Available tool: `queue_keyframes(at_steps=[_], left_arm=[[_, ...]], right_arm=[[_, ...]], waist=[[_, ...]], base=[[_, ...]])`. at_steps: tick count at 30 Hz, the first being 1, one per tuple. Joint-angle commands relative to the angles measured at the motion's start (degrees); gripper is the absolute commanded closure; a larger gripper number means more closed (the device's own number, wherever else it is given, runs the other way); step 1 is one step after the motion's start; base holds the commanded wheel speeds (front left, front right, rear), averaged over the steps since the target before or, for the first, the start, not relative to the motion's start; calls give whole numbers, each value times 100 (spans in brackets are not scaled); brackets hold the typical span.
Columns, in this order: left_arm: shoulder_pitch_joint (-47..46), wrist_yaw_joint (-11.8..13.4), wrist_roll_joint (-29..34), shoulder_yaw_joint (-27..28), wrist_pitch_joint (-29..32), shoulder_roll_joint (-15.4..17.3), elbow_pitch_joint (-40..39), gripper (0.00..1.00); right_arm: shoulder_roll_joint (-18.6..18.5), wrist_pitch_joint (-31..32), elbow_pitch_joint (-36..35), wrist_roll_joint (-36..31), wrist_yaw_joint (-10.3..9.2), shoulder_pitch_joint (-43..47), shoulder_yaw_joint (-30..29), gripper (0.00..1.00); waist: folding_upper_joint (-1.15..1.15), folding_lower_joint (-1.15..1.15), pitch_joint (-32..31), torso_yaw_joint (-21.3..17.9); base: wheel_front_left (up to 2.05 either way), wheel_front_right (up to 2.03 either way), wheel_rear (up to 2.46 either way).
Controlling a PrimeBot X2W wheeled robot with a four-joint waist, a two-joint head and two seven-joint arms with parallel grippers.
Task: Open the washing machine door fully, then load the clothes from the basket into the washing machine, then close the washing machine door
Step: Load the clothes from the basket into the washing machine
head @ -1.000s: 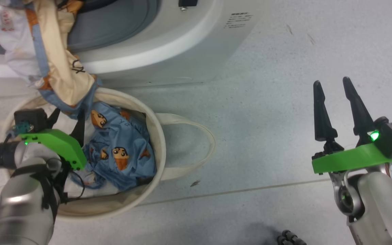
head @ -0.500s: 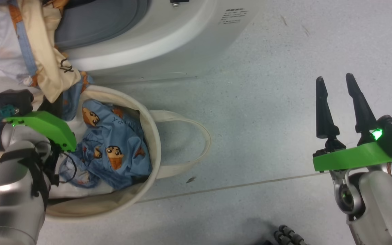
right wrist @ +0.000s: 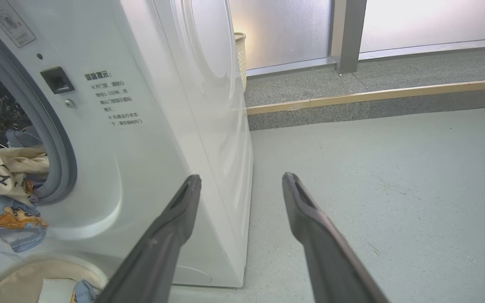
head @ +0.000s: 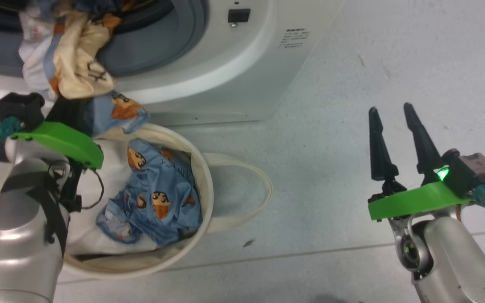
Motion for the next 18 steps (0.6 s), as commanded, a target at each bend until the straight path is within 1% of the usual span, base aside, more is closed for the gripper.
queue_keyframes(at_steps=[1, 4, 7, 12, 13, 18], left_arm=[[-44, -21, 66, 195, -68, 200, -310, 100], [-140, -38, 163, 266, -68, 197, -566, 100], [-382, -47, 245, 308, -68, 217, -556, 100], [-1014, -23, 428, 300, -68, 334, -85, 100], [-1014, -23, 428, 300, -68, 334, -85, 100], [-1680, 120, 622, 305, -68, 514, 222, 100]], right_arm=[[14, -69, -122, 40, 2, 0, 122, 0], [15, -69, -61, 77, 2, 54, 155, 0], [-5, -69, -40, 96, 2, 82, 190, 0], [-27, -69, -110, 79, 2, 62, 183, 0], [-27, -69, -110, 79, 2, 62, 183, 0], [-8, -69, -234, 26, 2, 87, 58, 0]], waist=[[0, 0, -186, 11], [0, 0, -298, -21], [0, 0, -284, -102], [0, 0, -35, -302], [0, 0, -35, -302], [0, 0, 347, -523]], base=[[0, 0, 0], [0, 0, 0], [0, 0, 0], [0, 0, 0], [0, 0, 0], [0, 0, 0]])
